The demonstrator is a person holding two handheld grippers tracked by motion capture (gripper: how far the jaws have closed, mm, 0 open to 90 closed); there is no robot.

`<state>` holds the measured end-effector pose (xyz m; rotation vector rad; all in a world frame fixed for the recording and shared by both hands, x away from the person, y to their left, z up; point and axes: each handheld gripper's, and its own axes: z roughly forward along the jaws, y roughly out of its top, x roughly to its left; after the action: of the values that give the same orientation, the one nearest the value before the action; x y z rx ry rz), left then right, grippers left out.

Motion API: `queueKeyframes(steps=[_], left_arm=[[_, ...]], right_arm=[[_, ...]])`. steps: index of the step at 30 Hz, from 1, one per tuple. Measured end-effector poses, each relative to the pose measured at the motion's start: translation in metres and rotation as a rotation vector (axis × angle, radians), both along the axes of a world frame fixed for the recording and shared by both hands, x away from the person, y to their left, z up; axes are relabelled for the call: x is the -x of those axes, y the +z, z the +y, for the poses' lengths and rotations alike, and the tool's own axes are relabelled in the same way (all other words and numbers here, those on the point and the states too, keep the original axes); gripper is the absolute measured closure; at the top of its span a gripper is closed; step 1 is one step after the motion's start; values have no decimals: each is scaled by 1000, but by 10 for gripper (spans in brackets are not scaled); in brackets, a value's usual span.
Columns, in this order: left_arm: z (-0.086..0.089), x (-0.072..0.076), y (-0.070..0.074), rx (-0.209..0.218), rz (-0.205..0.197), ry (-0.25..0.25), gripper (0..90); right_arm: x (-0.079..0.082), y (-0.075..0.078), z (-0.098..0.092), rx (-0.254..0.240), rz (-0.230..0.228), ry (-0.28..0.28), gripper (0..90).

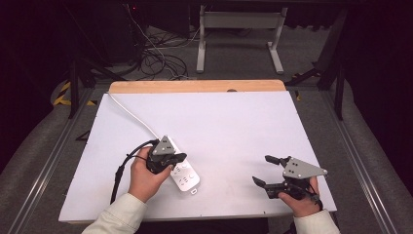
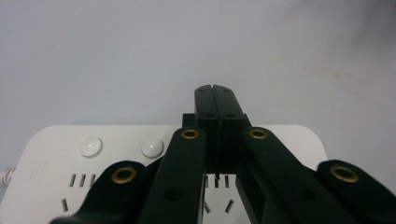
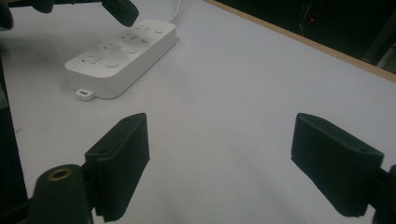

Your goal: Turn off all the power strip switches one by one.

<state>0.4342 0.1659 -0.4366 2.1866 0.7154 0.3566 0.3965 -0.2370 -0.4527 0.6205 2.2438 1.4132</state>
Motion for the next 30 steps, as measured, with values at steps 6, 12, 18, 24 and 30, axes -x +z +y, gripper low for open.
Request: queueKeyframes(steps=[6,12,18,24,30], left_arm=[[3,0,3,19,1,7,900],[5,-3,5,15,-4,11,900],[11,-13,0,3,6,31,900],[13,-22,-7,-15,15,50,900],[13,-27,-13,-24,34,54,900]], right_arm=[[0,0,0,2,-1,-1,200],[0,-1,0,4,0,0,200],[-1,-1,1,5,2,1,200],[-1,-1,1,6,3,1,200],[-1,-1,1,7,3,2,200]])
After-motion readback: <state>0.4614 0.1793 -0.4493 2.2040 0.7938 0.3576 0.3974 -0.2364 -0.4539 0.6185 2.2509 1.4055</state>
